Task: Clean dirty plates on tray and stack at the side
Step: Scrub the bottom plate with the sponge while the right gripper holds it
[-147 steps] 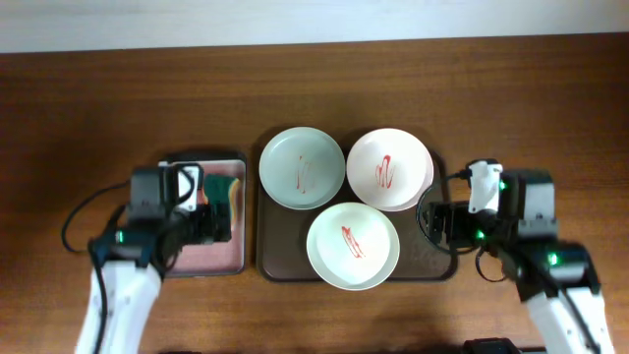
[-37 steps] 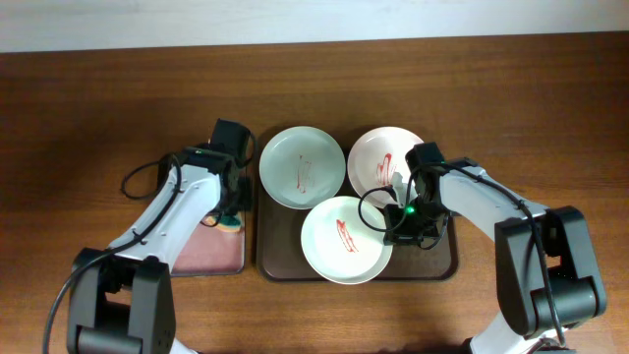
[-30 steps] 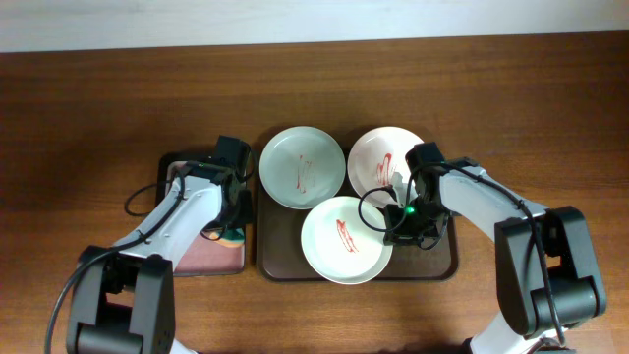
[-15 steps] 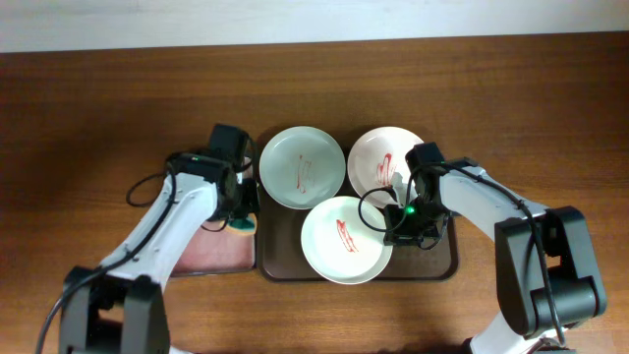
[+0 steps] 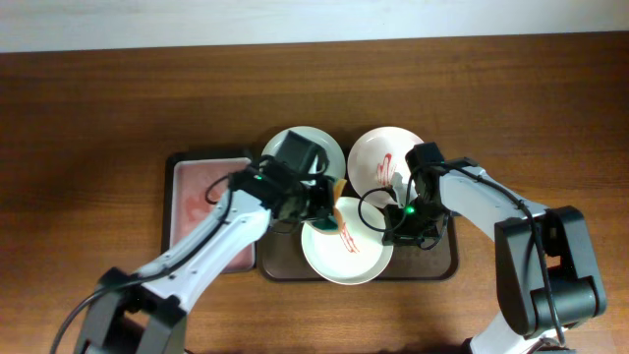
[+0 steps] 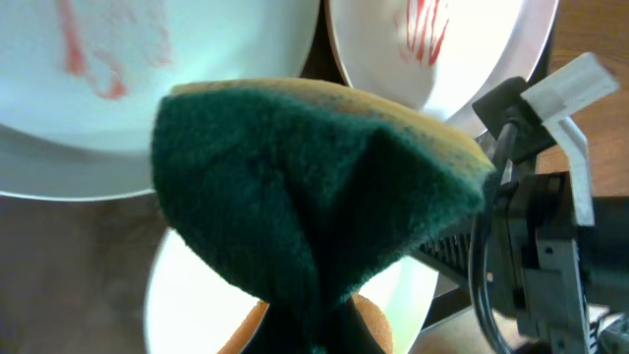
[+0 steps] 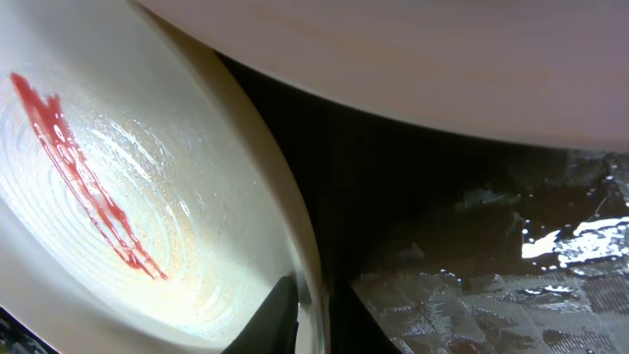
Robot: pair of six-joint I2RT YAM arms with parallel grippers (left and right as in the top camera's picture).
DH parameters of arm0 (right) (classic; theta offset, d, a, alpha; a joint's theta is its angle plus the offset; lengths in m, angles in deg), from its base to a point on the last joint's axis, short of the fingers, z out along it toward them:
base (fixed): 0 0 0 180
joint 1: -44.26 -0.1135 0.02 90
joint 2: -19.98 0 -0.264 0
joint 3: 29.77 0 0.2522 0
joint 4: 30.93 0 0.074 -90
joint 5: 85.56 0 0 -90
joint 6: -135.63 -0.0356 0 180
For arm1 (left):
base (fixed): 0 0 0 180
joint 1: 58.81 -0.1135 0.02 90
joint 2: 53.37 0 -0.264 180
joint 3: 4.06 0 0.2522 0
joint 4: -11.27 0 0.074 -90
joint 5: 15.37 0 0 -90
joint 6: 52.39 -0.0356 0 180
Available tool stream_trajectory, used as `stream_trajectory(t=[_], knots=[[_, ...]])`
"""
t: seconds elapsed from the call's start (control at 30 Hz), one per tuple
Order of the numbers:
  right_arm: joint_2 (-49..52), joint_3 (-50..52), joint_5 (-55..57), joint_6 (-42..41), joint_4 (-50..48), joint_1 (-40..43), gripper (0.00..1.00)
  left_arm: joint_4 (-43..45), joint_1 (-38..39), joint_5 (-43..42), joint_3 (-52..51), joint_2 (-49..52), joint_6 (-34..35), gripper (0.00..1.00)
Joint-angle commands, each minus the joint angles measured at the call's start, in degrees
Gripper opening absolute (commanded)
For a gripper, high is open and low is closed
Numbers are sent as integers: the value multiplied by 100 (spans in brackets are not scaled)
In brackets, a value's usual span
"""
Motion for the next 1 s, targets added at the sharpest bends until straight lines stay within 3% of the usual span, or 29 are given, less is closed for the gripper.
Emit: stream_trajectory(t=[0.0,0.1,0.3,0.5,0.77,0.97], knots=[[61,-22,-50,-26,2,-48,14,216,308,-111,105,389,922,0],[61,-22,-50,-24,2,-48,14,514,509,-442,105,616,1058,0],[61,-22,-50,-24,4,-48,15,592,748,-466,103,1032,2068,0],[61,-22,-52,-24,4,-48,14,715,782,-439,101,1377,2179,0],[61,-22,-48,-26,72,-48,14,52,931,970,90,1609,2175,0],[63,-22,59,-26,214,-48,6,-420,929,1342,90,1609,2175,0]])
